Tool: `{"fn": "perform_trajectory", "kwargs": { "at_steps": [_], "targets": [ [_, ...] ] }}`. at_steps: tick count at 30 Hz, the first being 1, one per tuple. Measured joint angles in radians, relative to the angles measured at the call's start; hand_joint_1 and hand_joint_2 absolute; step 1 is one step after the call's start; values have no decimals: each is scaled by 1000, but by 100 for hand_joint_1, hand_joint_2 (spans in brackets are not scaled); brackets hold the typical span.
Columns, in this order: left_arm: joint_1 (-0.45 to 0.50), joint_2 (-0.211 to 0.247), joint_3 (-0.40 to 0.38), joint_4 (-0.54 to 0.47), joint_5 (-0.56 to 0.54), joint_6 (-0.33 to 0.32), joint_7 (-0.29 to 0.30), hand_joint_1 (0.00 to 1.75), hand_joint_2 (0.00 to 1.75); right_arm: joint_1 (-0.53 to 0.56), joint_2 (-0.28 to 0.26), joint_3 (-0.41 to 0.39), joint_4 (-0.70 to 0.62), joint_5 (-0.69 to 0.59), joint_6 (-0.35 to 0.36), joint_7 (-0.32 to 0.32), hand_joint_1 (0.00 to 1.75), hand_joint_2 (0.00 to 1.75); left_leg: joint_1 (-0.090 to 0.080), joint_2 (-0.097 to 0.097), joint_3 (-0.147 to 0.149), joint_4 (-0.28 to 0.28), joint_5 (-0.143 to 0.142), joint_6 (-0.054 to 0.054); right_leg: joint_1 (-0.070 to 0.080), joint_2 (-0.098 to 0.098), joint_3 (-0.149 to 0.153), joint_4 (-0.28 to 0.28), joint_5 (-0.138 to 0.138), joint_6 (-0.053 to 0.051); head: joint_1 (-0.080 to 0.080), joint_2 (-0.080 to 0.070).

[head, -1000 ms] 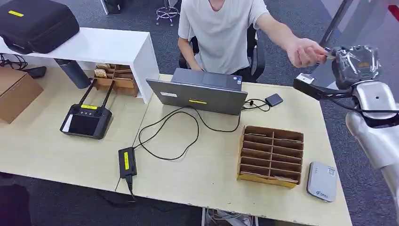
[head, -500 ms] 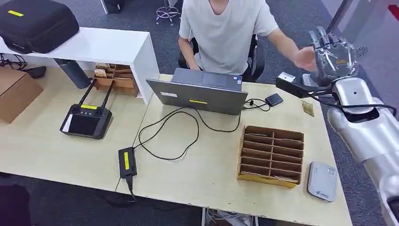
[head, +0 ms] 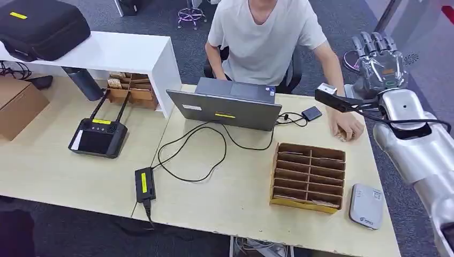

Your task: Pass the card to the sensor for recognition and then transmit it.

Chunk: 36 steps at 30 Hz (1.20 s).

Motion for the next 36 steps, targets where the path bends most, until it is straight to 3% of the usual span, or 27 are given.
{"fn": "perform_trajectory", "kwargs": {
  "at_steps": [13, 24, 25, 31, 36],
  "targets": [
    [12, -6, 26, 9, -10, 6, 0, 0, 175, 1, -30, 0, -39, -22, -12, -6, 0, 175, 0, 0, 0, 0, 0, 0, 0, 0, 0, 0, 0, 0, 0, 0],
    [32, -11, 54, 14, 6, 22, -8, 0, 175, 96, -141, -23, -297, -82, 8, 2, 0, 175, 0, 0, 0, 0, 0, 0, 0, 0, -1, -1, 0, 0, 0, 0],
    [33, -12, 57, 14, 10, 24, -10, 0, 0, 112, -154, -31, -329, -94, 7, 3, 0, 175, 0, 0, 0, 0, 0, 0, 0, 0, -1, -1, 0, 0, 0, 0],
    [56, -19, 91, 14, 49, 53, -30, 0, 0, 312, -245, -134, -579, -198, -8, 16, 0, 175, 0, -1, -1, 0, -1, 0, 1, -1, -1, -1, -1, 1, 0, 0],
    [70, -27, 115, 11, 73, 96, -39, 0, 0, 545, -258, -251, -763, -229, -46, -14, 0, 175, 1, -1, -2, 0, -2, 1, 1, -1, -1, -1, -1, 1, 0, 0]
  ]
}}
